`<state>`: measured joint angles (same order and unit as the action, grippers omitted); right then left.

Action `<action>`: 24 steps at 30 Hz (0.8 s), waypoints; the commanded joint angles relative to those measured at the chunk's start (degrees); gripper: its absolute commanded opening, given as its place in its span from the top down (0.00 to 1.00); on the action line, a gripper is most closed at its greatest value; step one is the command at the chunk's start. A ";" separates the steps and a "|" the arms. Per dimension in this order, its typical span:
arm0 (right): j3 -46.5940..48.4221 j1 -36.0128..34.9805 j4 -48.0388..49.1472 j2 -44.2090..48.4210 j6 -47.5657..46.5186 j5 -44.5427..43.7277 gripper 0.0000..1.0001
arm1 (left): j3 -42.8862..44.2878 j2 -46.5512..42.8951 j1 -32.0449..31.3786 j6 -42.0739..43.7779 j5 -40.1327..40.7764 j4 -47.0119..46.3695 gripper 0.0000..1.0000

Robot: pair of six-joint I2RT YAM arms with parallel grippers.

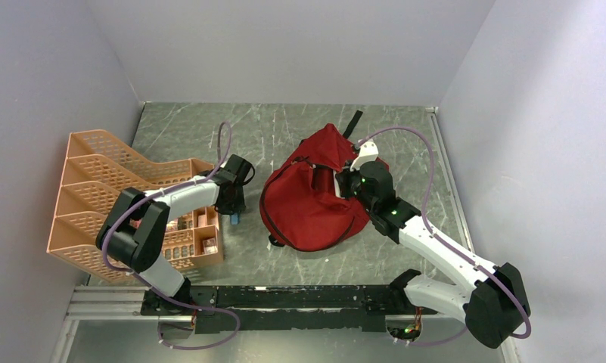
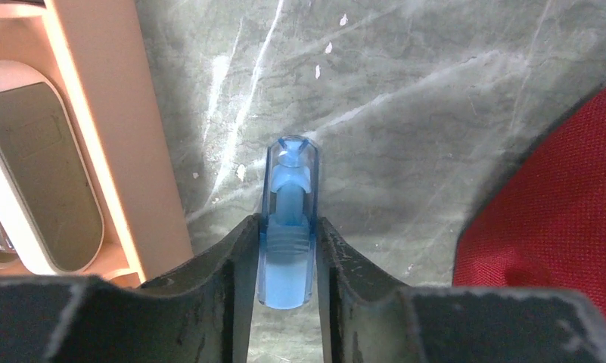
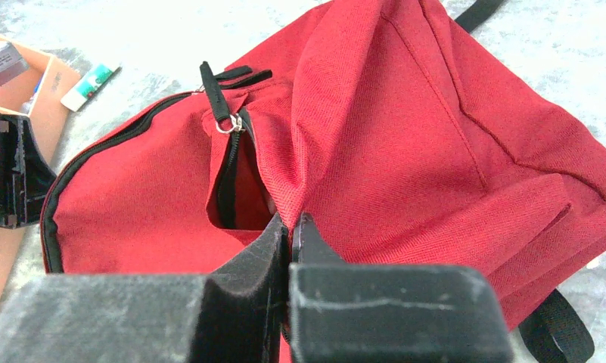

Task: Pack the student bag
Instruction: Pick up the stationery from the center of the board.

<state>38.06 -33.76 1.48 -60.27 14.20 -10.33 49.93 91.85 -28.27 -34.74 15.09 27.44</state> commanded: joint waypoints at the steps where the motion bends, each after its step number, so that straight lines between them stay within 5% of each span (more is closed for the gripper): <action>1: -0.53 -0.53 2.30 0.42 0.66 1.63 1.00 | -0.98 -0.49 0.33 -0.35 -2.80 -0.76 0.67; 13: -0.21 -0.57 2.39 -0.08 0.66 1.80 1.00 | 2.52 -8.22 0.32 0.08 -1.46 1.55 0.94; 20: -0.21 -0.57 2.97 -0.13 1.17 1.89 1.00 | 4.47 -19.05 -0.53 0.13 -5.38 -3.84 0.95; 24: -0.10 -0.57 3.01 0.14 1.55 1.40 1.00 | 4.89 -21.83 -6.09 -0.45 -8.44 -11.16 0.95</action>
<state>37.89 -33.76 2.33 -60.88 14.39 -9.82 52.90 71.92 -29.65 -34.79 11.27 24.47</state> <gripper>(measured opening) 0.022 0.312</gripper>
